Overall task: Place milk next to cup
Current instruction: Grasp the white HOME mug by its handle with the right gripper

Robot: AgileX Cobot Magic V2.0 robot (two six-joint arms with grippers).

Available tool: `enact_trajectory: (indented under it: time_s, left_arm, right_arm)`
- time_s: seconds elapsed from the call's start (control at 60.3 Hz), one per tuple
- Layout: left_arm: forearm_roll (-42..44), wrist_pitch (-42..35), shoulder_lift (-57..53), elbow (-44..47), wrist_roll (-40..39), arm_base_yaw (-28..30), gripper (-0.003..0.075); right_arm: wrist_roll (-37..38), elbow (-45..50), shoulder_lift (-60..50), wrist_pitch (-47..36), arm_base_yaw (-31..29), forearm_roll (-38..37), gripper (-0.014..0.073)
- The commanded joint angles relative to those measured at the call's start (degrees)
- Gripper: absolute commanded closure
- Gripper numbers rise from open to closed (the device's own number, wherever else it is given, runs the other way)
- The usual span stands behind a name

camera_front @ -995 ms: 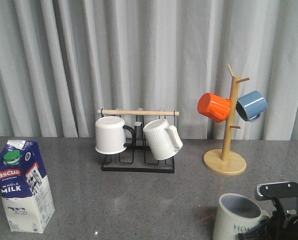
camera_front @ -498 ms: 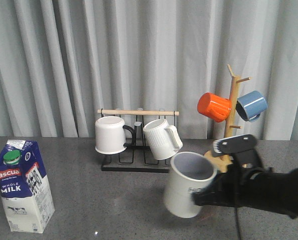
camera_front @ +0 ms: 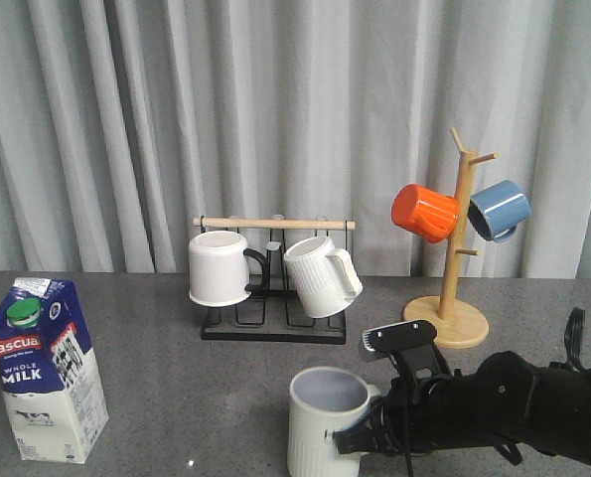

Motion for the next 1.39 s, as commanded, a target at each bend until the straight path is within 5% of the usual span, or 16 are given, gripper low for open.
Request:
enact_trajectory:
  time_s: [0.0,0.299,0.746,0.929,1.194,1.376]
  left_arm:
    - [-0.13,-3.79,0.87,-1.81,0.02,-0.17,0.0407]
    - [-0.32,-3.16,0.87,-1.81,0.02,-0.17,0.0407]
    - [-0.32,-2.58,0.87,-1.81,-0.03,-0.17,0.0407]
    - [-0.32,-2.24,0.87,-1.81,-0.03,-0.17,0.0407]
    - [-0.32,-0.63,0.87,-1.81,-0.03,-0.17,0.0407]
    - [-0.32,2.22,0.87,-1.81,0.02,-0.17,0.0407]
  right_arm:
    - [0.08,-2.01,-3.05,-0.94,0.02,0.39,0.0474]
    - [0.14,-2.01,-3.95,2.55,0.02,0.24,0.0251]
    - [4.81,-2.01,-14.27,17.72,-0.26,-5.11,0.0245]
    - [5.49,2.83,-24.57,22.95,-0.26,-6.48,0.0303]
    - [4.29,20.30,-47.75,21.75,-0.26,-6.54,0.0603]
    - [4.02,30.26,-62.37,20.98,-0.26,-8.80,0.0603]
